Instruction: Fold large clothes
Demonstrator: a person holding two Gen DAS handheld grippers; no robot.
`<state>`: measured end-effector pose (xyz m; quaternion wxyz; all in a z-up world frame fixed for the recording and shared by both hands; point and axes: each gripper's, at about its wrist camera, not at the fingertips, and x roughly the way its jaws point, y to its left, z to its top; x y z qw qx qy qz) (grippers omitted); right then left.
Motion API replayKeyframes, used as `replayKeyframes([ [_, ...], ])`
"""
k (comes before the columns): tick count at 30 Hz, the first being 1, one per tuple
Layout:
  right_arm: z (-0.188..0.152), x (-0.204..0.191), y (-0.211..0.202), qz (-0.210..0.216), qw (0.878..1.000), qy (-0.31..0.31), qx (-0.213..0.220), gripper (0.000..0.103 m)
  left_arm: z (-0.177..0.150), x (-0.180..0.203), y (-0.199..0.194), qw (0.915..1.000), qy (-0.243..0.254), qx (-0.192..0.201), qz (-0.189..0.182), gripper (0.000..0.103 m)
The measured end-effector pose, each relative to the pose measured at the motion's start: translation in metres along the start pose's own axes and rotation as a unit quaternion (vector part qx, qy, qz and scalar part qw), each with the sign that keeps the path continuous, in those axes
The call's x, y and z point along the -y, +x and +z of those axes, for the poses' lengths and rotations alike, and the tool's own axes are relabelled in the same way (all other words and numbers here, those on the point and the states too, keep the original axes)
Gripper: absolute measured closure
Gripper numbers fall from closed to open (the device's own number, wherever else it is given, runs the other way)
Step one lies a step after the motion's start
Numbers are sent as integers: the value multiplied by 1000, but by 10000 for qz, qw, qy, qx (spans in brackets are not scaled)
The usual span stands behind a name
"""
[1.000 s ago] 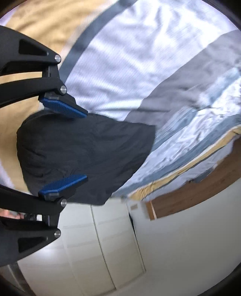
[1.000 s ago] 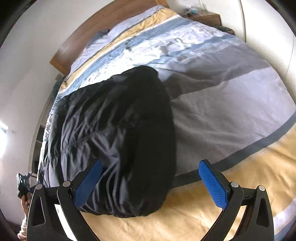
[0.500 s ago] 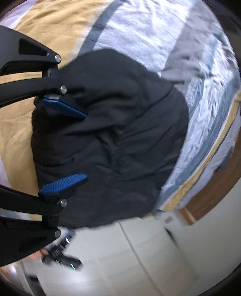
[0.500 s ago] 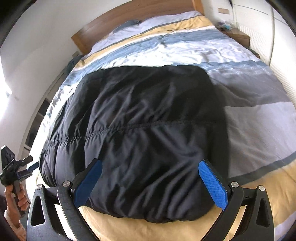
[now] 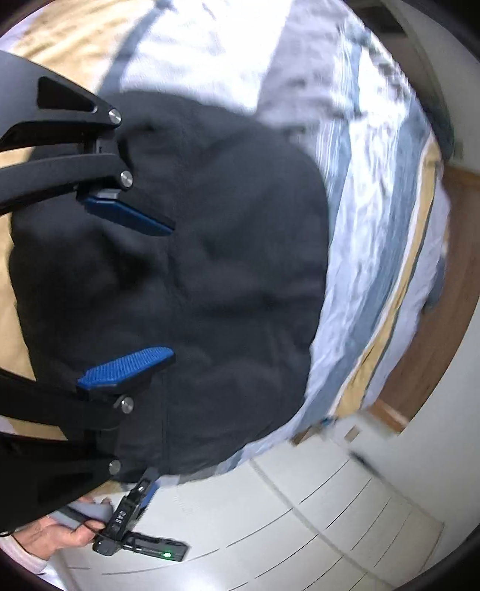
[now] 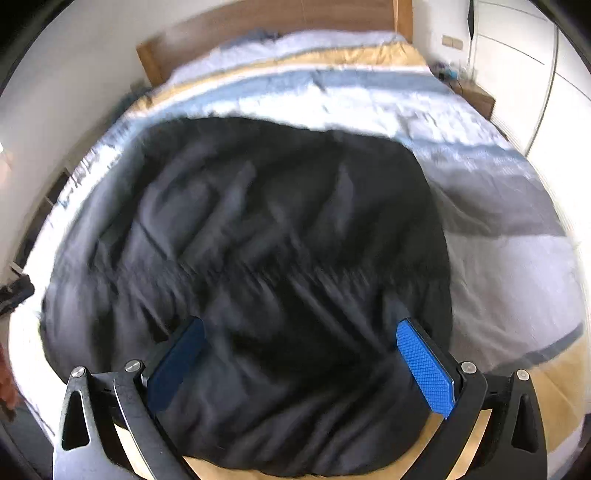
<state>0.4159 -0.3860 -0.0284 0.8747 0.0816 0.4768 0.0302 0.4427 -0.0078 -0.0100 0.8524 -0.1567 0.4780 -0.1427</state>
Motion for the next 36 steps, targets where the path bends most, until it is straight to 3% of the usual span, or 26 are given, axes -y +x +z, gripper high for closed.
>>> replayKeyframes([
  [5, 9, -32, 31, 199, 9992, -332, -93, 0, 3, 31, 58, 9995, 260, -175, 41, 42],
  [11, 45, -45, 74, 102, 9985, -530, 69, 0, 52, 60, 107, 9990, 437, -7, 91, 42],
  [16, 83, -35, 112, -26, 9993, -382, 24, 0, 97, 64, 162, 9979, 417, -223, 454, 42],
  [20, 103, -4, 126, -178, 9997, -152, -20, 0, 125, 39, 188, 9979, 173, -319, 540, 41],
  [24, 113, 47, 135, -510, 9987, 6, -90, 0, 139, 4, 186, 9981, -99, -295, 527, 41],
  [30, 117, 114, 144, -1048, 9909, 649, -547, 1, 160, -64, 168, 9885, -722, -388, 1270, 41],
  [33, 114, 124, 122, -1496, 9856, 615, -484, 1, 156, -75, 137, 9878, -713, -202, 1368, 41],
  [36, 105, 110, 89, -1431, 9885, 433, -223, 1, 132, -61, 98, 9919, -448, -32, 1192, 41],
])
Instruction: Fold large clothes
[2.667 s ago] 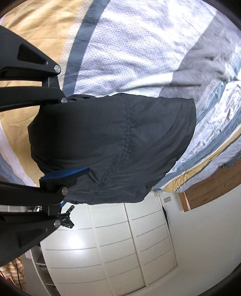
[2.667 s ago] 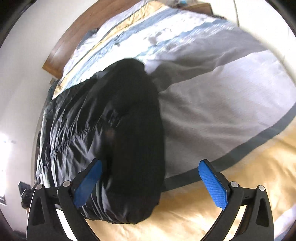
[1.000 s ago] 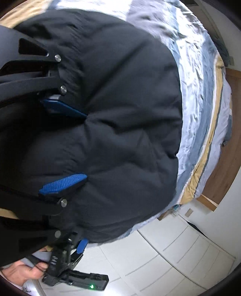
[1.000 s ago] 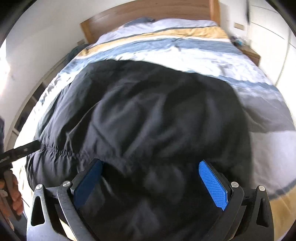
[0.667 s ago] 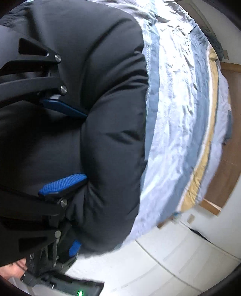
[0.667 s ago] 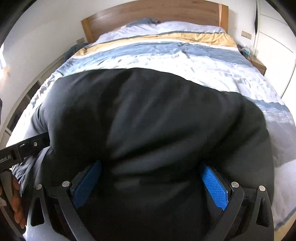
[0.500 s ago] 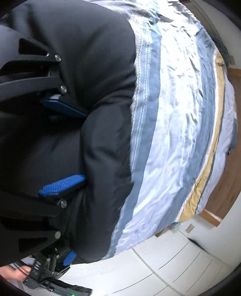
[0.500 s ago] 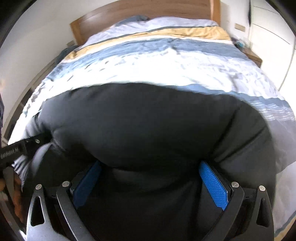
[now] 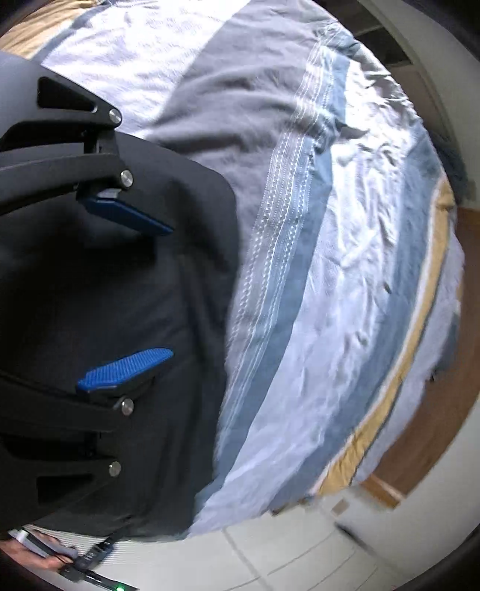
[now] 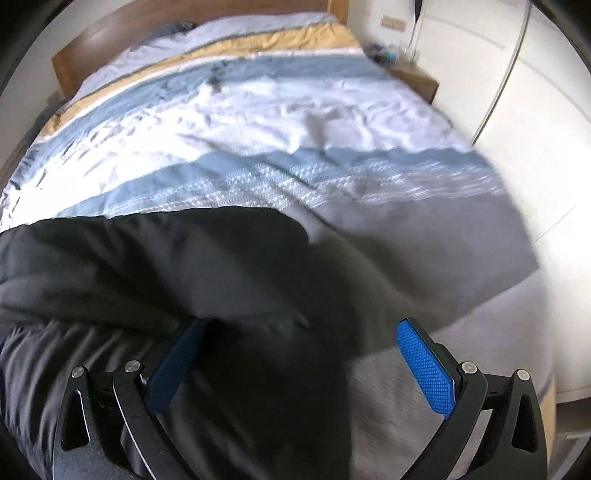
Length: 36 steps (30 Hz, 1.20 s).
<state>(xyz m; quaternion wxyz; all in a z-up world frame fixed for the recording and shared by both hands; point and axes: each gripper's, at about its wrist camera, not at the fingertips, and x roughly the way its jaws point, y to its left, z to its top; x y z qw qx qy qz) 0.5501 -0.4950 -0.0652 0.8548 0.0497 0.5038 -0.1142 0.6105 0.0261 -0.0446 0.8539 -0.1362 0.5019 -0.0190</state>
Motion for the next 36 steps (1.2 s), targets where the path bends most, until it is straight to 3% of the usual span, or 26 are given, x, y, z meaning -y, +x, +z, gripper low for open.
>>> replayKeyframes([
  [3, -22, -24, -49, 401, 9979, -394, 324, 0, -40, 14, -38, 9992, 171, 146, -325, 41],
  [6, -56, -60, -87, 803, 9927, -762, 473, 0, -77, 26, -50, 9982, 351, 22, -479, 41],
  [10, -98, -92, -85, 1205, 9887, -891, -25, 0, -114, 25, -38, 9984, 416, -328, -203, 41],
  [14, -112, -72, -64, 1028, 9928, -322, -517, 0, -123, 19, -49, 9990, 361, -256, 15, 41],
  [18, -118, -41, -74, 273, 9975, 34, -658, 0, -132, 20, -78, 9993, 371, -73, 73, 41],
  [24, -129, -21, -137, 40, 9983, 499, -307, 0, -150, 35, -131, 9986, 518, 47, -13, 41],
  [29, -148, -32, -190, 34, 9982, 596, -72, 0, -158, 53, -176, 9963, 844, 182, 35, 40],
  [30, -151, -38, -197, 28, 9985, 541, -31, 1, -161, 56, -186, 9957, 891, 237, 83, 39],
  [32, -154, -52, -210, 57, 9991, 414, 95, 0, -165, 64, -201, 9933, 1090, 309, 210, 19],
  [36, -157, -76, -234, 129, 9991, 150, 377, 0, -175, 80, -232, 9863, 1479, 644, 357, 19],
])
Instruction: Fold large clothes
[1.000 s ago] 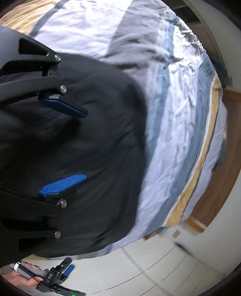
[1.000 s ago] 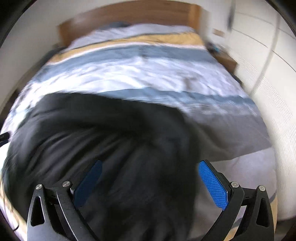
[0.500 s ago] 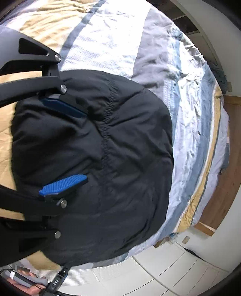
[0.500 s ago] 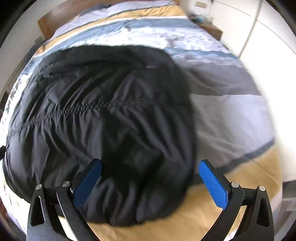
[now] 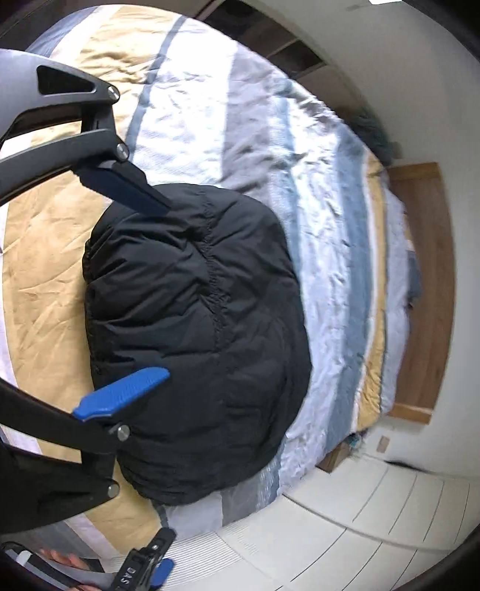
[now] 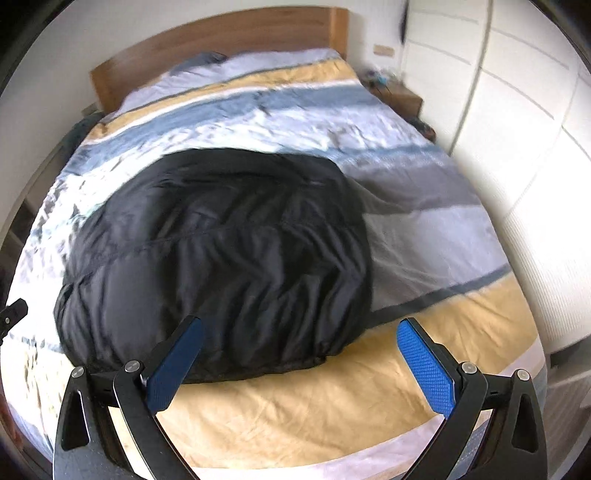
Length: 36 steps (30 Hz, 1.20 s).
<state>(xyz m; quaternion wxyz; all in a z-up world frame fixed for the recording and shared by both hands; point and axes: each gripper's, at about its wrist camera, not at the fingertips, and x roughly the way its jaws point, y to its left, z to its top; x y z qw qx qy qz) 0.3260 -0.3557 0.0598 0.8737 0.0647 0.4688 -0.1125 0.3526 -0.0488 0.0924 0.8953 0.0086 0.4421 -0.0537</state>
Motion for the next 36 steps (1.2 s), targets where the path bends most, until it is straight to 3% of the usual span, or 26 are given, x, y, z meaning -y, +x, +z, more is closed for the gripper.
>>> replayKeyframes([
  [9, 0, -17, -58, 310, 9979, -259, 515, 0, -10, 32, -50, 9995, 113, 280, -53, 19],
  [20, -12, -24, -99, 112, 9955, -771, 545, 0, -31, 48, -75, 9998, -126, 130, -107, 19],
  [29, -23, -17, -124, 164, 9945, -793, 664, 0, -37, 56, -95, 9996, 38, 210, 186, 19],
  [36, -27, -6, -137, 177, 9943, -714, 774, 0, -40, 60, -103, 9996, 102, 181, 166, 19],
])
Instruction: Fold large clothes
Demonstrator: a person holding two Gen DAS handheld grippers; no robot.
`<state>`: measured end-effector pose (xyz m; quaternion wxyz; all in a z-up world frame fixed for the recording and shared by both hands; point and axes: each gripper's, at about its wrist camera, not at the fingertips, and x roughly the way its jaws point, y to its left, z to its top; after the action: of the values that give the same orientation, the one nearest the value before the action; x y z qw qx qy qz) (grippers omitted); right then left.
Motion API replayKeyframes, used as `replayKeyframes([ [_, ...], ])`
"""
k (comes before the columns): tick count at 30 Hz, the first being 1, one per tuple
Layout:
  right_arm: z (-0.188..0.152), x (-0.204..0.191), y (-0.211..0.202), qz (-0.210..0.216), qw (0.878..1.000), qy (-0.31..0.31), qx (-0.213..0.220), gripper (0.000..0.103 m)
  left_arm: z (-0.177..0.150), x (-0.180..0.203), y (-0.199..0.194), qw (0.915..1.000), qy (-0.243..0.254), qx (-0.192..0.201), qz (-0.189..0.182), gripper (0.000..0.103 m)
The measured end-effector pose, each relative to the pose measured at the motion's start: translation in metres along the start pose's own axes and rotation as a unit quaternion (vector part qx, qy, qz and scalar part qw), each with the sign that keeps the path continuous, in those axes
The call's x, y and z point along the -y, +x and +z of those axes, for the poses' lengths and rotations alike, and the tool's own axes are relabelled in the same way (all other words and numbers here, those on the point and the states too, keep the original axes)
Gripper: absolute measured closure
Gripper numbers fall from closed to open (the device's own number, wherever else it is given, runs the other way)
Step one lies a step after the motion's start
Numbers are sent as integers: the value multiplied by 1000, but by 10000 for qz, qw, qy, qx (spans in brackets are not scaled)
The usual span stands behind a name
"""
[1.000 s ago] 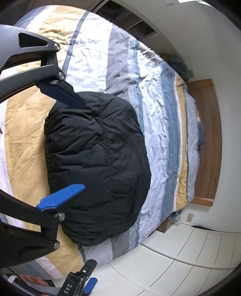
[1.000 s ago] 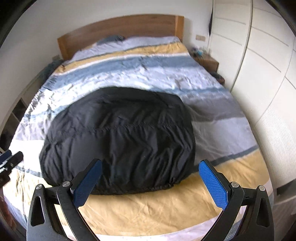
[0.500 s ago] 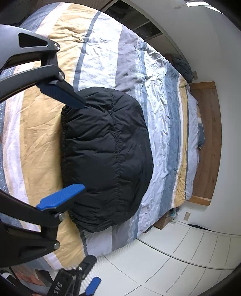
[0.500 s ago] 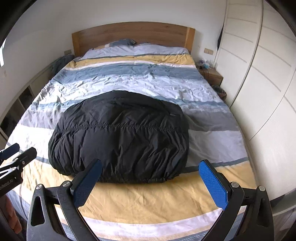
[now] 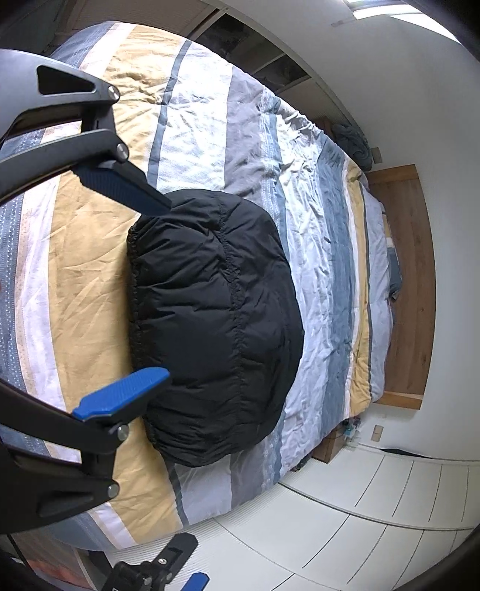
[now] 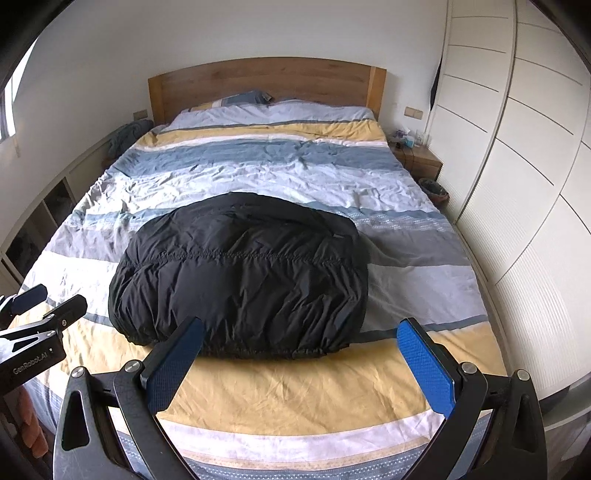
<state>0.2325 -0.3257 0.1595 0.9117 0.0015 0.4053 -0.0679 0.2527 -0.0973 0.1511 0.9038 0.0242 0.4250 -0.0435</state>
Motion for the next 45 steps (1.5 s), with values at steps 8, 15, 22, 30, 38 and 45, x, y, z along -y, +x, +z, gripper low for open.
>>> replayKeyframes([
  [8, -4, 6, 0, 21, 10000, 84, -27, 0, -6, 6, 1, 9999, 70, -102, -53, 19],
  [15, -5, 8, 0, 28, 10000, 82, -34, 0, -8, 11, 1, 9998, 123, -125, -129, 19],
  [22, -10, 6, -3, 40, 9999, 77, -62, 0, -10, 12, 5, 9996, 113, -184, -171, 19],
  [30, -12, 4, -1, 35, 9999, 78, -91, 0, -13, 11, 8, 9996, 75, -233, -172, 19],
  [38, -14, 2, 2, 48, 9999, 100, -132, 0, -16, 6, 11, 9996, 15, -251, -151, 19],
  [45, -20, 1, 5, 39, 9996, 176, -206, 0, -17, 4, 12, 9996, 6, -248, -125, 19],
])
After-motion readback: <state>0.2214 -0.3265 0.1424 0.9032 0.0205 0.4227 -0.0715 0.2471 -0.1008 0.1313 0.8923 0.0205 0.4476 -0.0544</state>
